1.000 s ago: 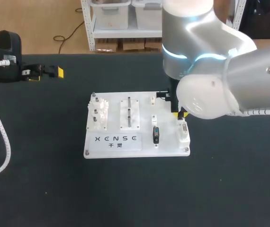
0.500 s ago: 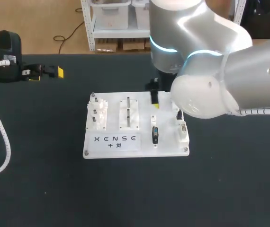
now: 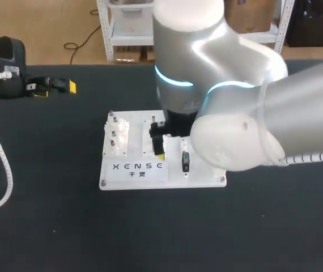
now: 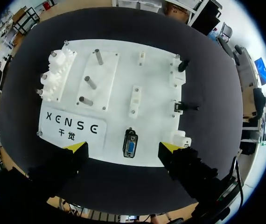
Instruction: Insert the USB connector, Ethernet cable, and multi-pin plug into their matching sockets one by one.
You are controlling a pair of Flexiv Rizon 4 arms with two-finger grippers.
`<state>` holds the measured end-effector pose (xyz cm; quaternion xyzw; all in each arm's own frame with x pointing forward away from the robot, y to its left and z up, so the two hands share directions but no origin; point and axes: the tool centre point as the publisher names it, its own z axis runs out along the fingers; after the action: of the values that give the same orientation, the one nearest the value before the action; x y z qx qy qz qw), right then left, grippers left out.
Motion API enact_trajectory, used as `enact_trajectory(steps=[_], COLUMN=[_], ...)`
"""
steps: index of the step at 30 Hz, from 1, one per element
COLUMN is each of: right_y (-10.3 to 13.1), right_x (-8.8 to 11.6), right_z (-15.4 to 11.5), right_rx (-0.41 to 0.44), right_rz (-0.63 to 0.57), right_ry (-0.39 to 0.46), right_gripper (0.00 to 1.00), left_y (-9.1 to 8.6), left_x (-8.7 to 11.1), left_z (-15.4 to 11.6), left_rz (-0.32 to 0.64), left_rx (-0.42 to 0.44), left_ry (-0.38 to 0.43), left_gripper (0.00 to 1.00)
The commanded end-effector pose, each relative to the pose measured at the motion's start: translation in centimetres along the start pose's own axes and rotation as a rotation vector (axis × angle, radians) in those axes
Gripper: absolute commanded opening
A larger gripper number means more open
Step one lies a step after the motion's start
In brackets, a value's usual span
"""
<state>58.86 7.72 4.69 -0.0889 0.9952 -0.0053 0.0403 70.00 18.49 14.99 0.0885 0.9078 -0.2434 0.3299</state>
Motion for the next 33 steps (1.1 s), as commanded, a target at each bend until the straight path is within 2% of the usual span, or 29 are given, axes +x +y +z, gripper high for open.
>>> enact_trajectory(steps=[1,9,16,17,20,21,22,26,33], right_y=[0.6,0.2,0.1,0.1,0.0,-0.1,-0.3,-0.7,-1.6], right_x=[0.1,0.2,0.4,0.4,0.3,0.3,0.3,0.4,0.4], right_z=[0.9,2.4,3.0,3.0,3.2,3.2,3.2,3.2,3.6], right_rx=[0.005,-0.014,-0.025,-0.025,-0.031,-0.033,-0.034,-0.039,-0.039], right_rz=[-0.002,0.053,0.075,0.076,0.084,0.088,0.089,0.099,0.113], right_ry=[0.014,0.059,0.060,0.058,0.053,0.053,0.052,0.048,0.049], right_gripper=[1.00,1.00,1.00,0.97,0.58,0.48,0.44,0.36,0.30], left_y=[0.0,0.0,0.0,0.0,0.0,0.0,0.0,0.0,0.0], left_x=[0.0,0.0,0.0,0.0,0.0,0.0,0.0,0.0,0.0], left_z=[0.0,0.0,0.0,0.0,0.0,0.0,0.0,0.0,0.0], left_rz=[0.000,0.000,0.000,0.000,0.000,0.000,0.000,0.000,0.000], left_rx=[0.000,0.000,0.000,0.000,0.000,0.000,0.000,0.000,0.000], left_ry=[0.000,0.000,0.000,0.000,0.000,0.000,0.000,0.000,0.000], left_gripper=[1.00,1.00,1.00,1.00,1.00,1.00,1.00,1.00,1.00])
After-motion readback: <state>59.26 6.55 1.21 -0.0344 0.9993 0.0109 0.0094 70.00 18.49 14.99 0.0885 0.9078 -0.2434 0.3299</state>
